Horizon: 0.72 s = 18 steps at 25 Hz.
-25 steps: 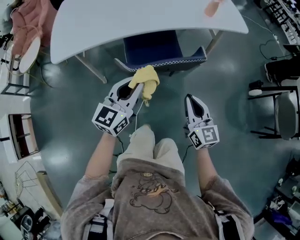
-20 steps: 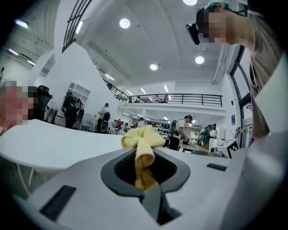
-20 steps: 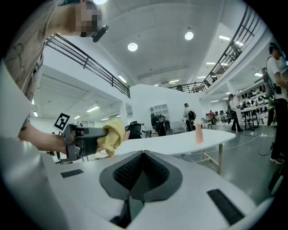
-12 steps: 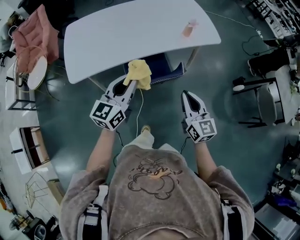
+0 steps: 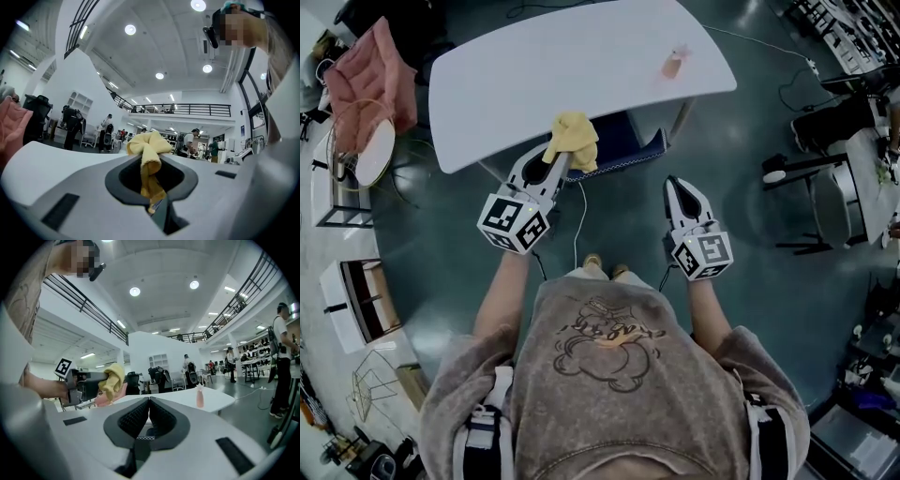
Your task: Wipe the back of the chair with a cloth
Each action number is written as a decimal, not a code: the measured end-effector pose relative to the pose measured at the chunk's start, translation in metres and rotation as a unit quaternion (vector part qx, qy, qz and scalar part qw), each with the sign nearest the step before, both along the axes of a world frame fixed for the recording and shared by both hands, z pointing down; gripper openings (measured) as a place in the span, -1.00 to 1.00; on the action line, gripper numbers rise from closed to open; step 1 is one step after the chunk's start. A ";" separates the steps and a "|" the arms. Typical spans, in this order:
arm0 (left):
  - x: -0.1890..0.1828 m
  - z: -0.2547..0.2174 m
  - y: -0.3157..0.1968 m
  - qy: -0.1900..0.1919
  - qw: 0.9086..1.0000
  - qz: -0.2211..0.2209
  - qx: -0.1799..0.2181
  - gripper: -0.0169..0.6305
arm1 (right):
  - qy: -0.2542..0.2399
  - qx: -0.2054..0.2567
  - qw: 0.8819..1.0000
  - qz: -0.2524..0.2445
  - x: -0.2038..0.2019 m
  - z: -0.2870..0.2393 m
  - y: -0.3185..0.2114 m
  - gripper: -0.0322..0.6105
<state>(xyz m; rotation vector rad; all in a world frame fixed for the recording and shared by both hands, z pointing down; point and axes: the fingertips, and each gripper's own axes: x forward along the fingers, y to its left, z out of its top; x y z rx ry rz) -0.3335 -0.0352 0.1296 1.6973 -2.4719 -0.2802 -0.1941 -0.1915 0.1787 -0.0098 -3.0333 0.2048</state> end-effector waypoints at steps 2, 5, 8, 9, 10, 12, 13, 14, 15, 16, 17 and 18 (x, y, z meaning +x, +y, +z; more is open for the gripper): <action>0.000 0.000 0.001 -0.001 1.000 -0.004 -0.004 -0.77 | 0.003 0.002 1.000 0.001 -0.003 -0.001 -0.002 -0.82; 0.004 0.000 0.000 -0.009 1.000 -0.017 -0.011 -0.77 | 0.000 0.007 1.000 -0.008 -0.005 -0.004 -0.003 -0.82; 0.010 0.008 0.001 -0.020 0.999 -0.037 -0.022 -0.77 | 0.001 0.011 1.000 -0.020 -0.005 -0.002 -0.003 -0.82; 0.013 0.013 0.001 -0.021 0.999 -0.040 -0.026 -0.76 | 0.002 0.010 1.000 -0.021 -0.004 -0.001 -0.003 -0.82; 0.017 0.019 0.001 -0.021 0.999 -0.041 -0.030 -0.76 | 0.002 0.009 1.000 -0.022 -0.003 0.000 -0.003 -0.82; 0.026 0.029 0.000 -0.025 0.998 -0.042 -0.035 -0.76 | 0.002 0.007 1.000 -0.022 -0.001 0.003 -0.002 -0.82; 0.031 0.034 -0.001 -0.029 0.998 -0.044 -0.038 -0.76 | 0.003 0.007 1.000 -0.023 0.001 0.006 -0.002 -0.82; 0.037 0.039 -0.001 -0.032 0.998 -0.046 -0.039 -0.77 | 0.004 0.008 1.000 -0.024 0.003 0.008 -0.002 -0.82; 0.042 0.044 -0.001 -0.033 0.997 -0.050 -0.041 -0.77 | 0.005 0.008 1.000 -0.024 0.006 0.011 -0.002 -0.82; 0.046 0.049 0.000 -0.032 0.997 -0.054 -0.041 -0.76 | 0.005 0.006 1.000 -0.022 0.008 0.014 -0.002 -0.82; 0.050 0.054 0.002 -0.028 0.997 -0.058 -0.041 -0.77 | 0.004 0.003 1.000 -0.019 0.011 0.016 -0.004 -0.82; 0.053 0.059 0.004 -0.024 0.997 -0.063 -0.041 -0.76 | 0.002 -0.002 1.000 -0.014 0.013 0.017 -0.006 -0.82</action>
